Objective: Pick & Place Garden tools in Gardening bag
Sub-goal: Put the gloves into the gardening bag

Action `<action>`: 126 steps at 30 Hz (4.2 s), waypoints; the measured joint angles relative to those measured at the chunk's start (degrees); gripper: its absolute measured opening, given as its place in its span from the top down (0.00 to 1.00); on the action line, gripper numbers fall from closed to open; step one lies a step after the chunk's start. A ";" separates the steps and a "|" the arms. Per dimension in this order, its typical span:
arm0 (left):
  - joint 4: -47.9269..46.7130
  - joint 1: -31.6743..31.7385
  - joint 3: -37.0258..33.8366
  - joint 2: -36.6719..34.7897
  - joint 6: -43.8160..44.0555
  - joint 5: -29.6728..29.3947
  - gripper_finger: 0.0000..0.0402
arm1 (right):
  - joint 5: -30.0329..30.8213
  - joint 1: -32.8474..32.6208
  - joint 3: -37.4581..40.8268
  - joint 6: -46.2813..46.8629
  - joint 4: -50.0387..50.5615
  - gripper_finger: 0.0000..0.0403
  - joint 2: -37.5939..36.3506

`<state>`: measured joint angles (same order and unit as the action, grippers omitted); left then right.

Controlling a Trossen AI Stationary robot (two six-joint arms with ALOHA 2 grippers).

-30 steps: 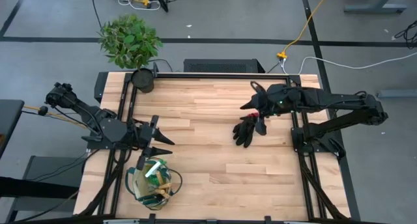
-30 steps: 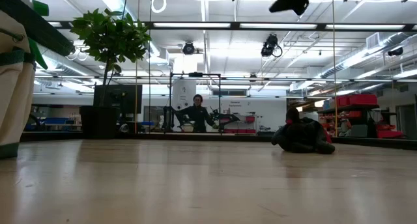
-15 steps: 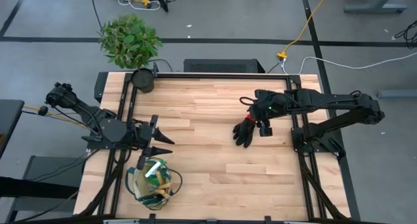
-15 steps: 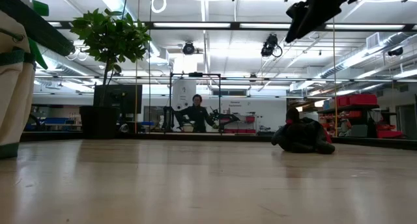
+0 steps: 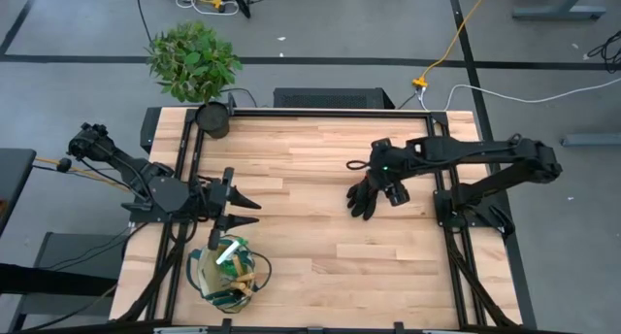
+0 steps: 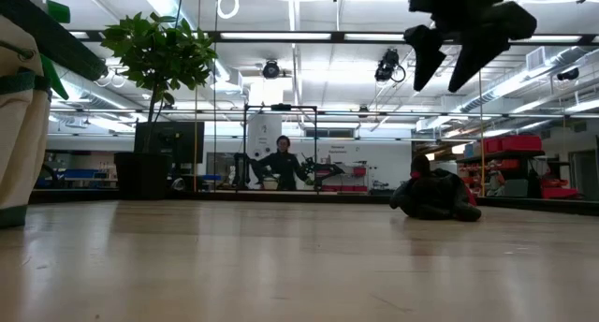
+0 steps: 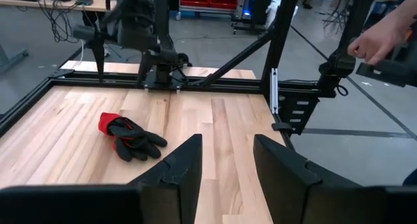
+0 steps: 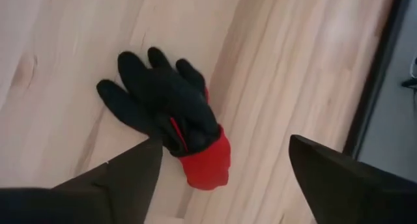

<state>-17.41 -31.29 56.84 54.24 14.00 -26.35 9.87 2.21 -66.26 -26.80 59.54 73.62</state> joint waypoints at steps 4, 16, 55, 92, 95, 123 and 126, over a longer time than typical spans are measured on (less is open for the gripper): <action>0.00 0.00 0.00 0.00 0.00 0.00 0.64 | -0.37 0.42 0.00 -2.74 0.09 0.14 2.65; -0.02 0.00 0.00 0.00 0.42 -1.05 0.64 | 0.72 2.64 0.00 -6.67 -0.50 0.14 6.56; -0.02 0.00 0.00 0.00 0.85 -1.07 0.64 | -4.97 3.01 7.64 -28.36 -2.81 0.14 8.92; -0.04 -0.02 -0.02 0.00 0.85 -5.16 0.64 | -3.35 4.17 18.78 -32.31 -23.90 0.14 10.32; -0.07 -0.02 -0.02 0.01 0.85 -5.16 0.64 | -3.24 4.47 18.80 -32.22 -24.29 0.14 11.93; -0.07 -0.02 -0.02 0.00 2.29 -5.11 0.64 | -0.35 4.47 18.80 -32.02 -25.67 0.49 15.02; -0.07 -0.02 -0.02 0.01 2.29 -5.11 0.64 | -0.38 4.47 18.80 -32.02 -25.70 0.55 15.02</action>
<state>-17.47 -31.31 56.82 54.24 16.29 -31.46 9.49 6.68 -47.46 -58.83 33.85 88.64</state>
